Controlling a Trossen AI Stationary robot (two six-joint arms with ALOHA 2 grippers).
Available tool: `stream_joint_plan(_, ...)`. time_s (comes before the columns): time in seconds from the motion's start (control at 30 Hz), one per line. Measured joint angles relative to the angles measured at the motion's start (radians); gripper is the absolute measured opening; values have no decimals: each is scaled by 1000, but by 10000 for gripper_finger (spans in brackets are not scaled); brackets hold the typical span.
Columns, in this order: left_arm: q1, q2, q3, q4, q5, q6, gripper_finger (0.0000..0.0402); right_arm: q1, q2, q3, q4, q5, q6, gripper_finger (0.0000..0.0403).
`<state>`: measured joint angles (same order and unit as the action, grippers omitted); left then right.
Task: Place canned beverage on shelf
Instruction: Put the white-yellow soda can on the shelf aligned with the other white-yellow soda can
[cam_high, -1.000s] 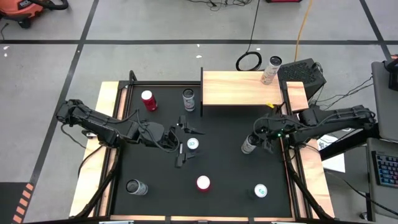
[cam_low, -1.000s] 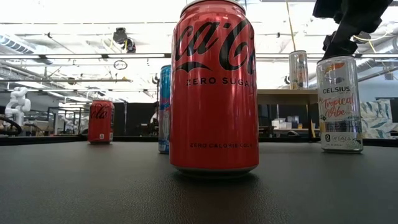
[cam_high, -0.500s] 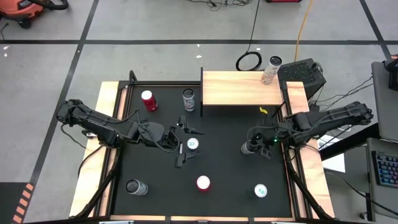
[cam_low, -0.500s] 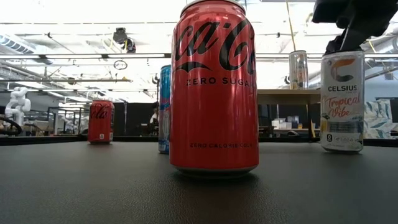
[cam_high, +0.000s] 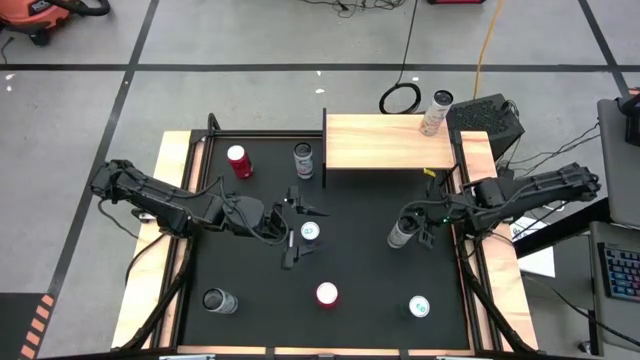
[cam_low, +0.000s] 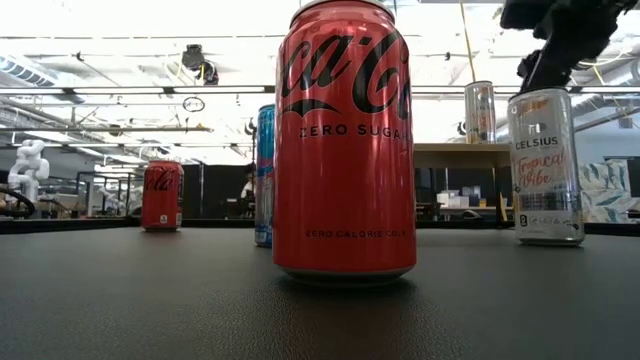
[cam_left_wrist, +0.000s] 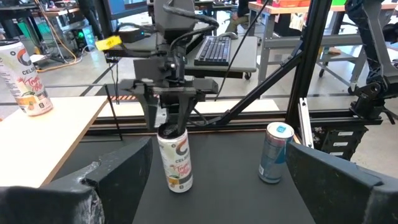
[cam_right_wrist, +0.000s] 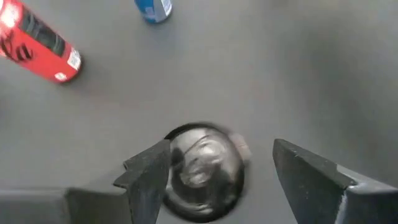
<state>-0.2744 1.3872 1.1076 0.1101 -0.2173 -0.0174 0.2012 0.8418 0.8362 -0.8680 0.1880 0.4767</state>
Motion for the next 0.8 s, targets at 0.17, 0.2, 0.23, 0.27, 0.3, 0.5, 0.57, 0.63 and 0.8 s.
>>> stream_joint_plan(0.17, 0, 0, 0, 0, 0, 5, 371, 0, -23, 72, -57, -1, 5, 265)
stream_joint_plan(0.2, 0, 0, 0, 0, 0, 5, 371, 0, -24, 83, -66, -2, 8, 265)
stream_joint_plan(0.23, 0, 0, 0, 0, 0, 5, 371, 0, -27, 94, -65, -2, 14, 265)
stream_joint_plan(0.27, 0, 0, 0, 0, 0, 5, 371, 0, -31, 100, -60, -2, 19, 265)
stream_joint_plan(0.3, 0, 0, 0, 0, 0, 4, 371, 0, -35, 104, -61, -2, 25, 265)
stream_joint_plan(0.5, 0, 0, 0, 0, 0, 4, 371, 0, -39, 110, -61, -7, 35, 265)
stream_joint_plan(0.57, 0, 0, 0, 0, 0, 4, 371, 0, -39, 110, -60, -8, 35, 268)
stream_joint_plan(0.63, 0, 0, 0, 0, 0, 3, 371, 0, -40, 110, -60, -8, 35, 274)
stream_joint_plan(0.8, 0, 0, 0, 0, 0, -2, 371, 0, -40, 110, -47, -13, 34, 306)
